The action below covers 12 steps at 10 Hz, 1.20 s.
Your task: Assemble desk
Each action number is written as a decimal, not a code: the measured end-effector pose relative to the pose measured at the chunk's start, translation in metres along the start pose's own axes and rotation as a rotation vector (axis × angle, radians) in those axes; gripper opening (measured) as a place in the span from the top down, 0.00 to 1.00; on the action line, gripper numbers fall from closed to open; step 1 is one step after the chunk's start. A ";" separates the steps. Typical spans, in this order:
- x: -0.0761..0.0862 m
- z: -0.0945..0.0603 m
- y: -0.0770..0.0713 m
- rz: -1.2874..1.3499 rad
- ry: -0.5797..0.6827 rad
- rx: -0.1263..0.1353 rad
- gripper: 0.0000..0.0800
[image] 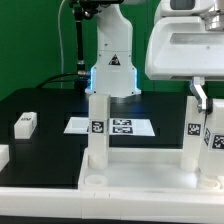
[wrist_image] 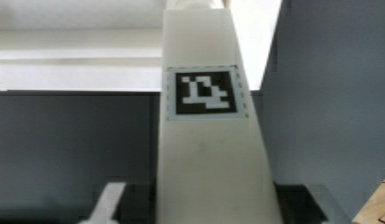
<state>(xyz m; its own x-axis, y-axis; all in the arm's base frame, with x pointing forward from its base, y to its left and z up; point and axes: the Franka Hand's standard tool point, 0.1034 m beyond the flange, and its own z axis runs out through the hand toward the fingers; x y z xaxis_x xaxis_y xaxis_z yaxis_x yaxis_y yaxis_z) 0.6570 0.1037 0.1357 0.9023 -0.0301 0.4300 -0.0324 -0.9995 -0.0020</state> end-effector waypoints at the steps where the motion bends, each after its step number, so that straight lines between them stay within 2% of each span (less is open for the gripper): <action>1: -0.001 0.001 0.000 -0.001 -0.002 0.000 0.64; 4: -0.004 0.007 0.000 -0.006 0.006 -0.005 0.64; 7: -0.004 0.007 0.001 -0.010 0.067 -0.006 0.64; 10: -0.004 0.007 0.001 -0.010 0.076 -0.005 0.63; 11: -0.004 0.007 0.001 -0.010 0.076 -0.005 0.35; 12: -0.004 0.007 0.001 -0.010 0.076 -0.005 0.35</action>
Offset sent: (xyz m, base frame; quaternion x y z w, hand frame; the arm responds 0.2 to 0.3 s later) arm -0.0049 0.0025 -0.0116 -0.0008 0.0124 -0.0006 0.9999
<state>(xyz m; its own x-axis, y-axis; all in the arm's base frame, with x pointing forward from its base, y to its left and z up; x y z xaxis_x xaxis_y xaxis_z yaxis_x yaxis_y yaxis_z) 0.6565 0.1027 0.1281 0.8676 -0.0187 0.4969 -0.0259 -0.9996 0.0076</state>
